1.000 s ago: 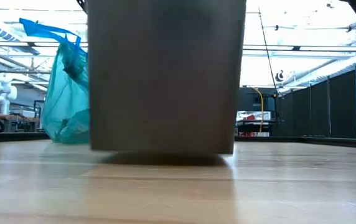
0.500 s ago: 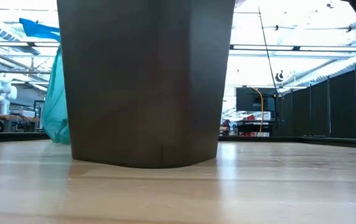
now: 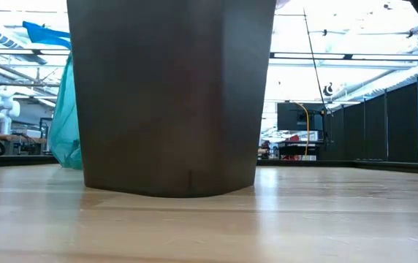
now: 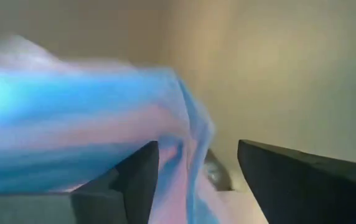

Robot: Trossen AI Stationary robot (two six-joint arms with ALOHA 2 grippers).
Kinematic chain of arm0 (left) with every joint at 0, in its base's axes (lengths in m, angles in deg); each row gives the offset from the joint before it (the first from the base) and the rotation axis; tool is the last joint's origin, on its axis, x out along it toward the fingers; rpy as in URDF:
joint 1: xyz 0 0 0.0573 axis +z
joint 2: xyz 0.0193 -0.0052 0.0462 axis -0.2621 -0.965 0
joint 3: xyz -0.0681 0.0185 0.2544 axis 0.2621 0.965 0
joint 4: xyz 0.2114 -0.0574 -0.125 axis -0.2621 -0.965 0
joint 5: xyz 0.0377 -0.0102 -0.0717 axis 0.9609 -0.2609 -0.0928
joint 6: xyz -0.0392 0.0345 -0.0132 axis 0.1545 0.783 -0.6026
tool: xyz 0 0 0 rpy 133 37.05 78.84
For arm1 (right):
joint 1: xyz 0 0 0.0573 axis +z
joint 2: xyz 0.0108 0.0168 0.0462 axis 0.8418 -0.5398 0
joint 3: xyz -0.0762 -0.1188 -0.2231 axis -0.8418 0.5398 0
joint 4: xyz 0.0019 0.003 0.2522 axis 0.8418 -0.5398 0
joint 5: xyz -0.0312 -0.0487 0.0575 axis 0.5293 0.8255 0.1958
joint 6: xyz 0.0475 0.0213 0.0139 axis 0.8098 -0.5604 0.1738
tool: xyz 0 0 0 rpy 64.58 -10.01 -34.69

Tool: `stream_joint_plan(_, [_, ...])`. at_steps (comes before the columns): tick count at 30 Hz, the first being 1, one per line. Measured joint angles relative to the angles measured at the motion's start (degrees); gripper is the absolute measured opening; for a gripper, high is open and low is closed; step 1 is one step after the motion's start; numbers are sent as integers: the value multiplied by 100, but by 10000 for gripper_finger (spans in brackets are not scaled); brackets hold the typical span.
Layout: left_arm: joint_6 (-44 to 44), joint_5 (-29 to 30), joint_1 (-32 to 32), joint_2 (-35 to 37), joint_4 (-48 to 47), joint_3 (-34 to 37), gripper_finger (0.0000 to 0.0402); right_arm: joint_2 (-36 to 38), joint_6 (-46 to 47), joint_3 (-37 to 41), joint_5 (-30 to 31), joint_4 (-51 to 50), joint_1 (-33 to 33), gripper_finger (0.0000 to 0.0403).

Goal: Place trash/remove bag and relplace
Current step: Insert the trash bag into the trash bin

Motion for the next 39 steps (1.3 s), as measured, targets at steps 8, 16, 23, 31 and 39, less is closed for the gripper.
stream_joint_plan(8, [82, 2, 0, 0, 13, 0, 0, 37, -254, -862, 12, -510, 0, 217])
stream_joint_plan(16, [105, 20, 29, -2, -13, 9, 0, 135, 264, -830, 578, -1711, -99, 217])
stream_joint_plan(23, [105, 22, 131, -2, -20, 9, 0, 84, 554, -830, 620, -1957, -184, 198])
stream_joint_plan(31, [107, 21, 131, 244, -200, -64, 0, 84, 421, -830, 909, -2075, -225, 19])
stream_joint_plan(39, [133, 21, 131, 612, -359, -79, 0, 114, 46, -841, 915, -1968, -111, 1])
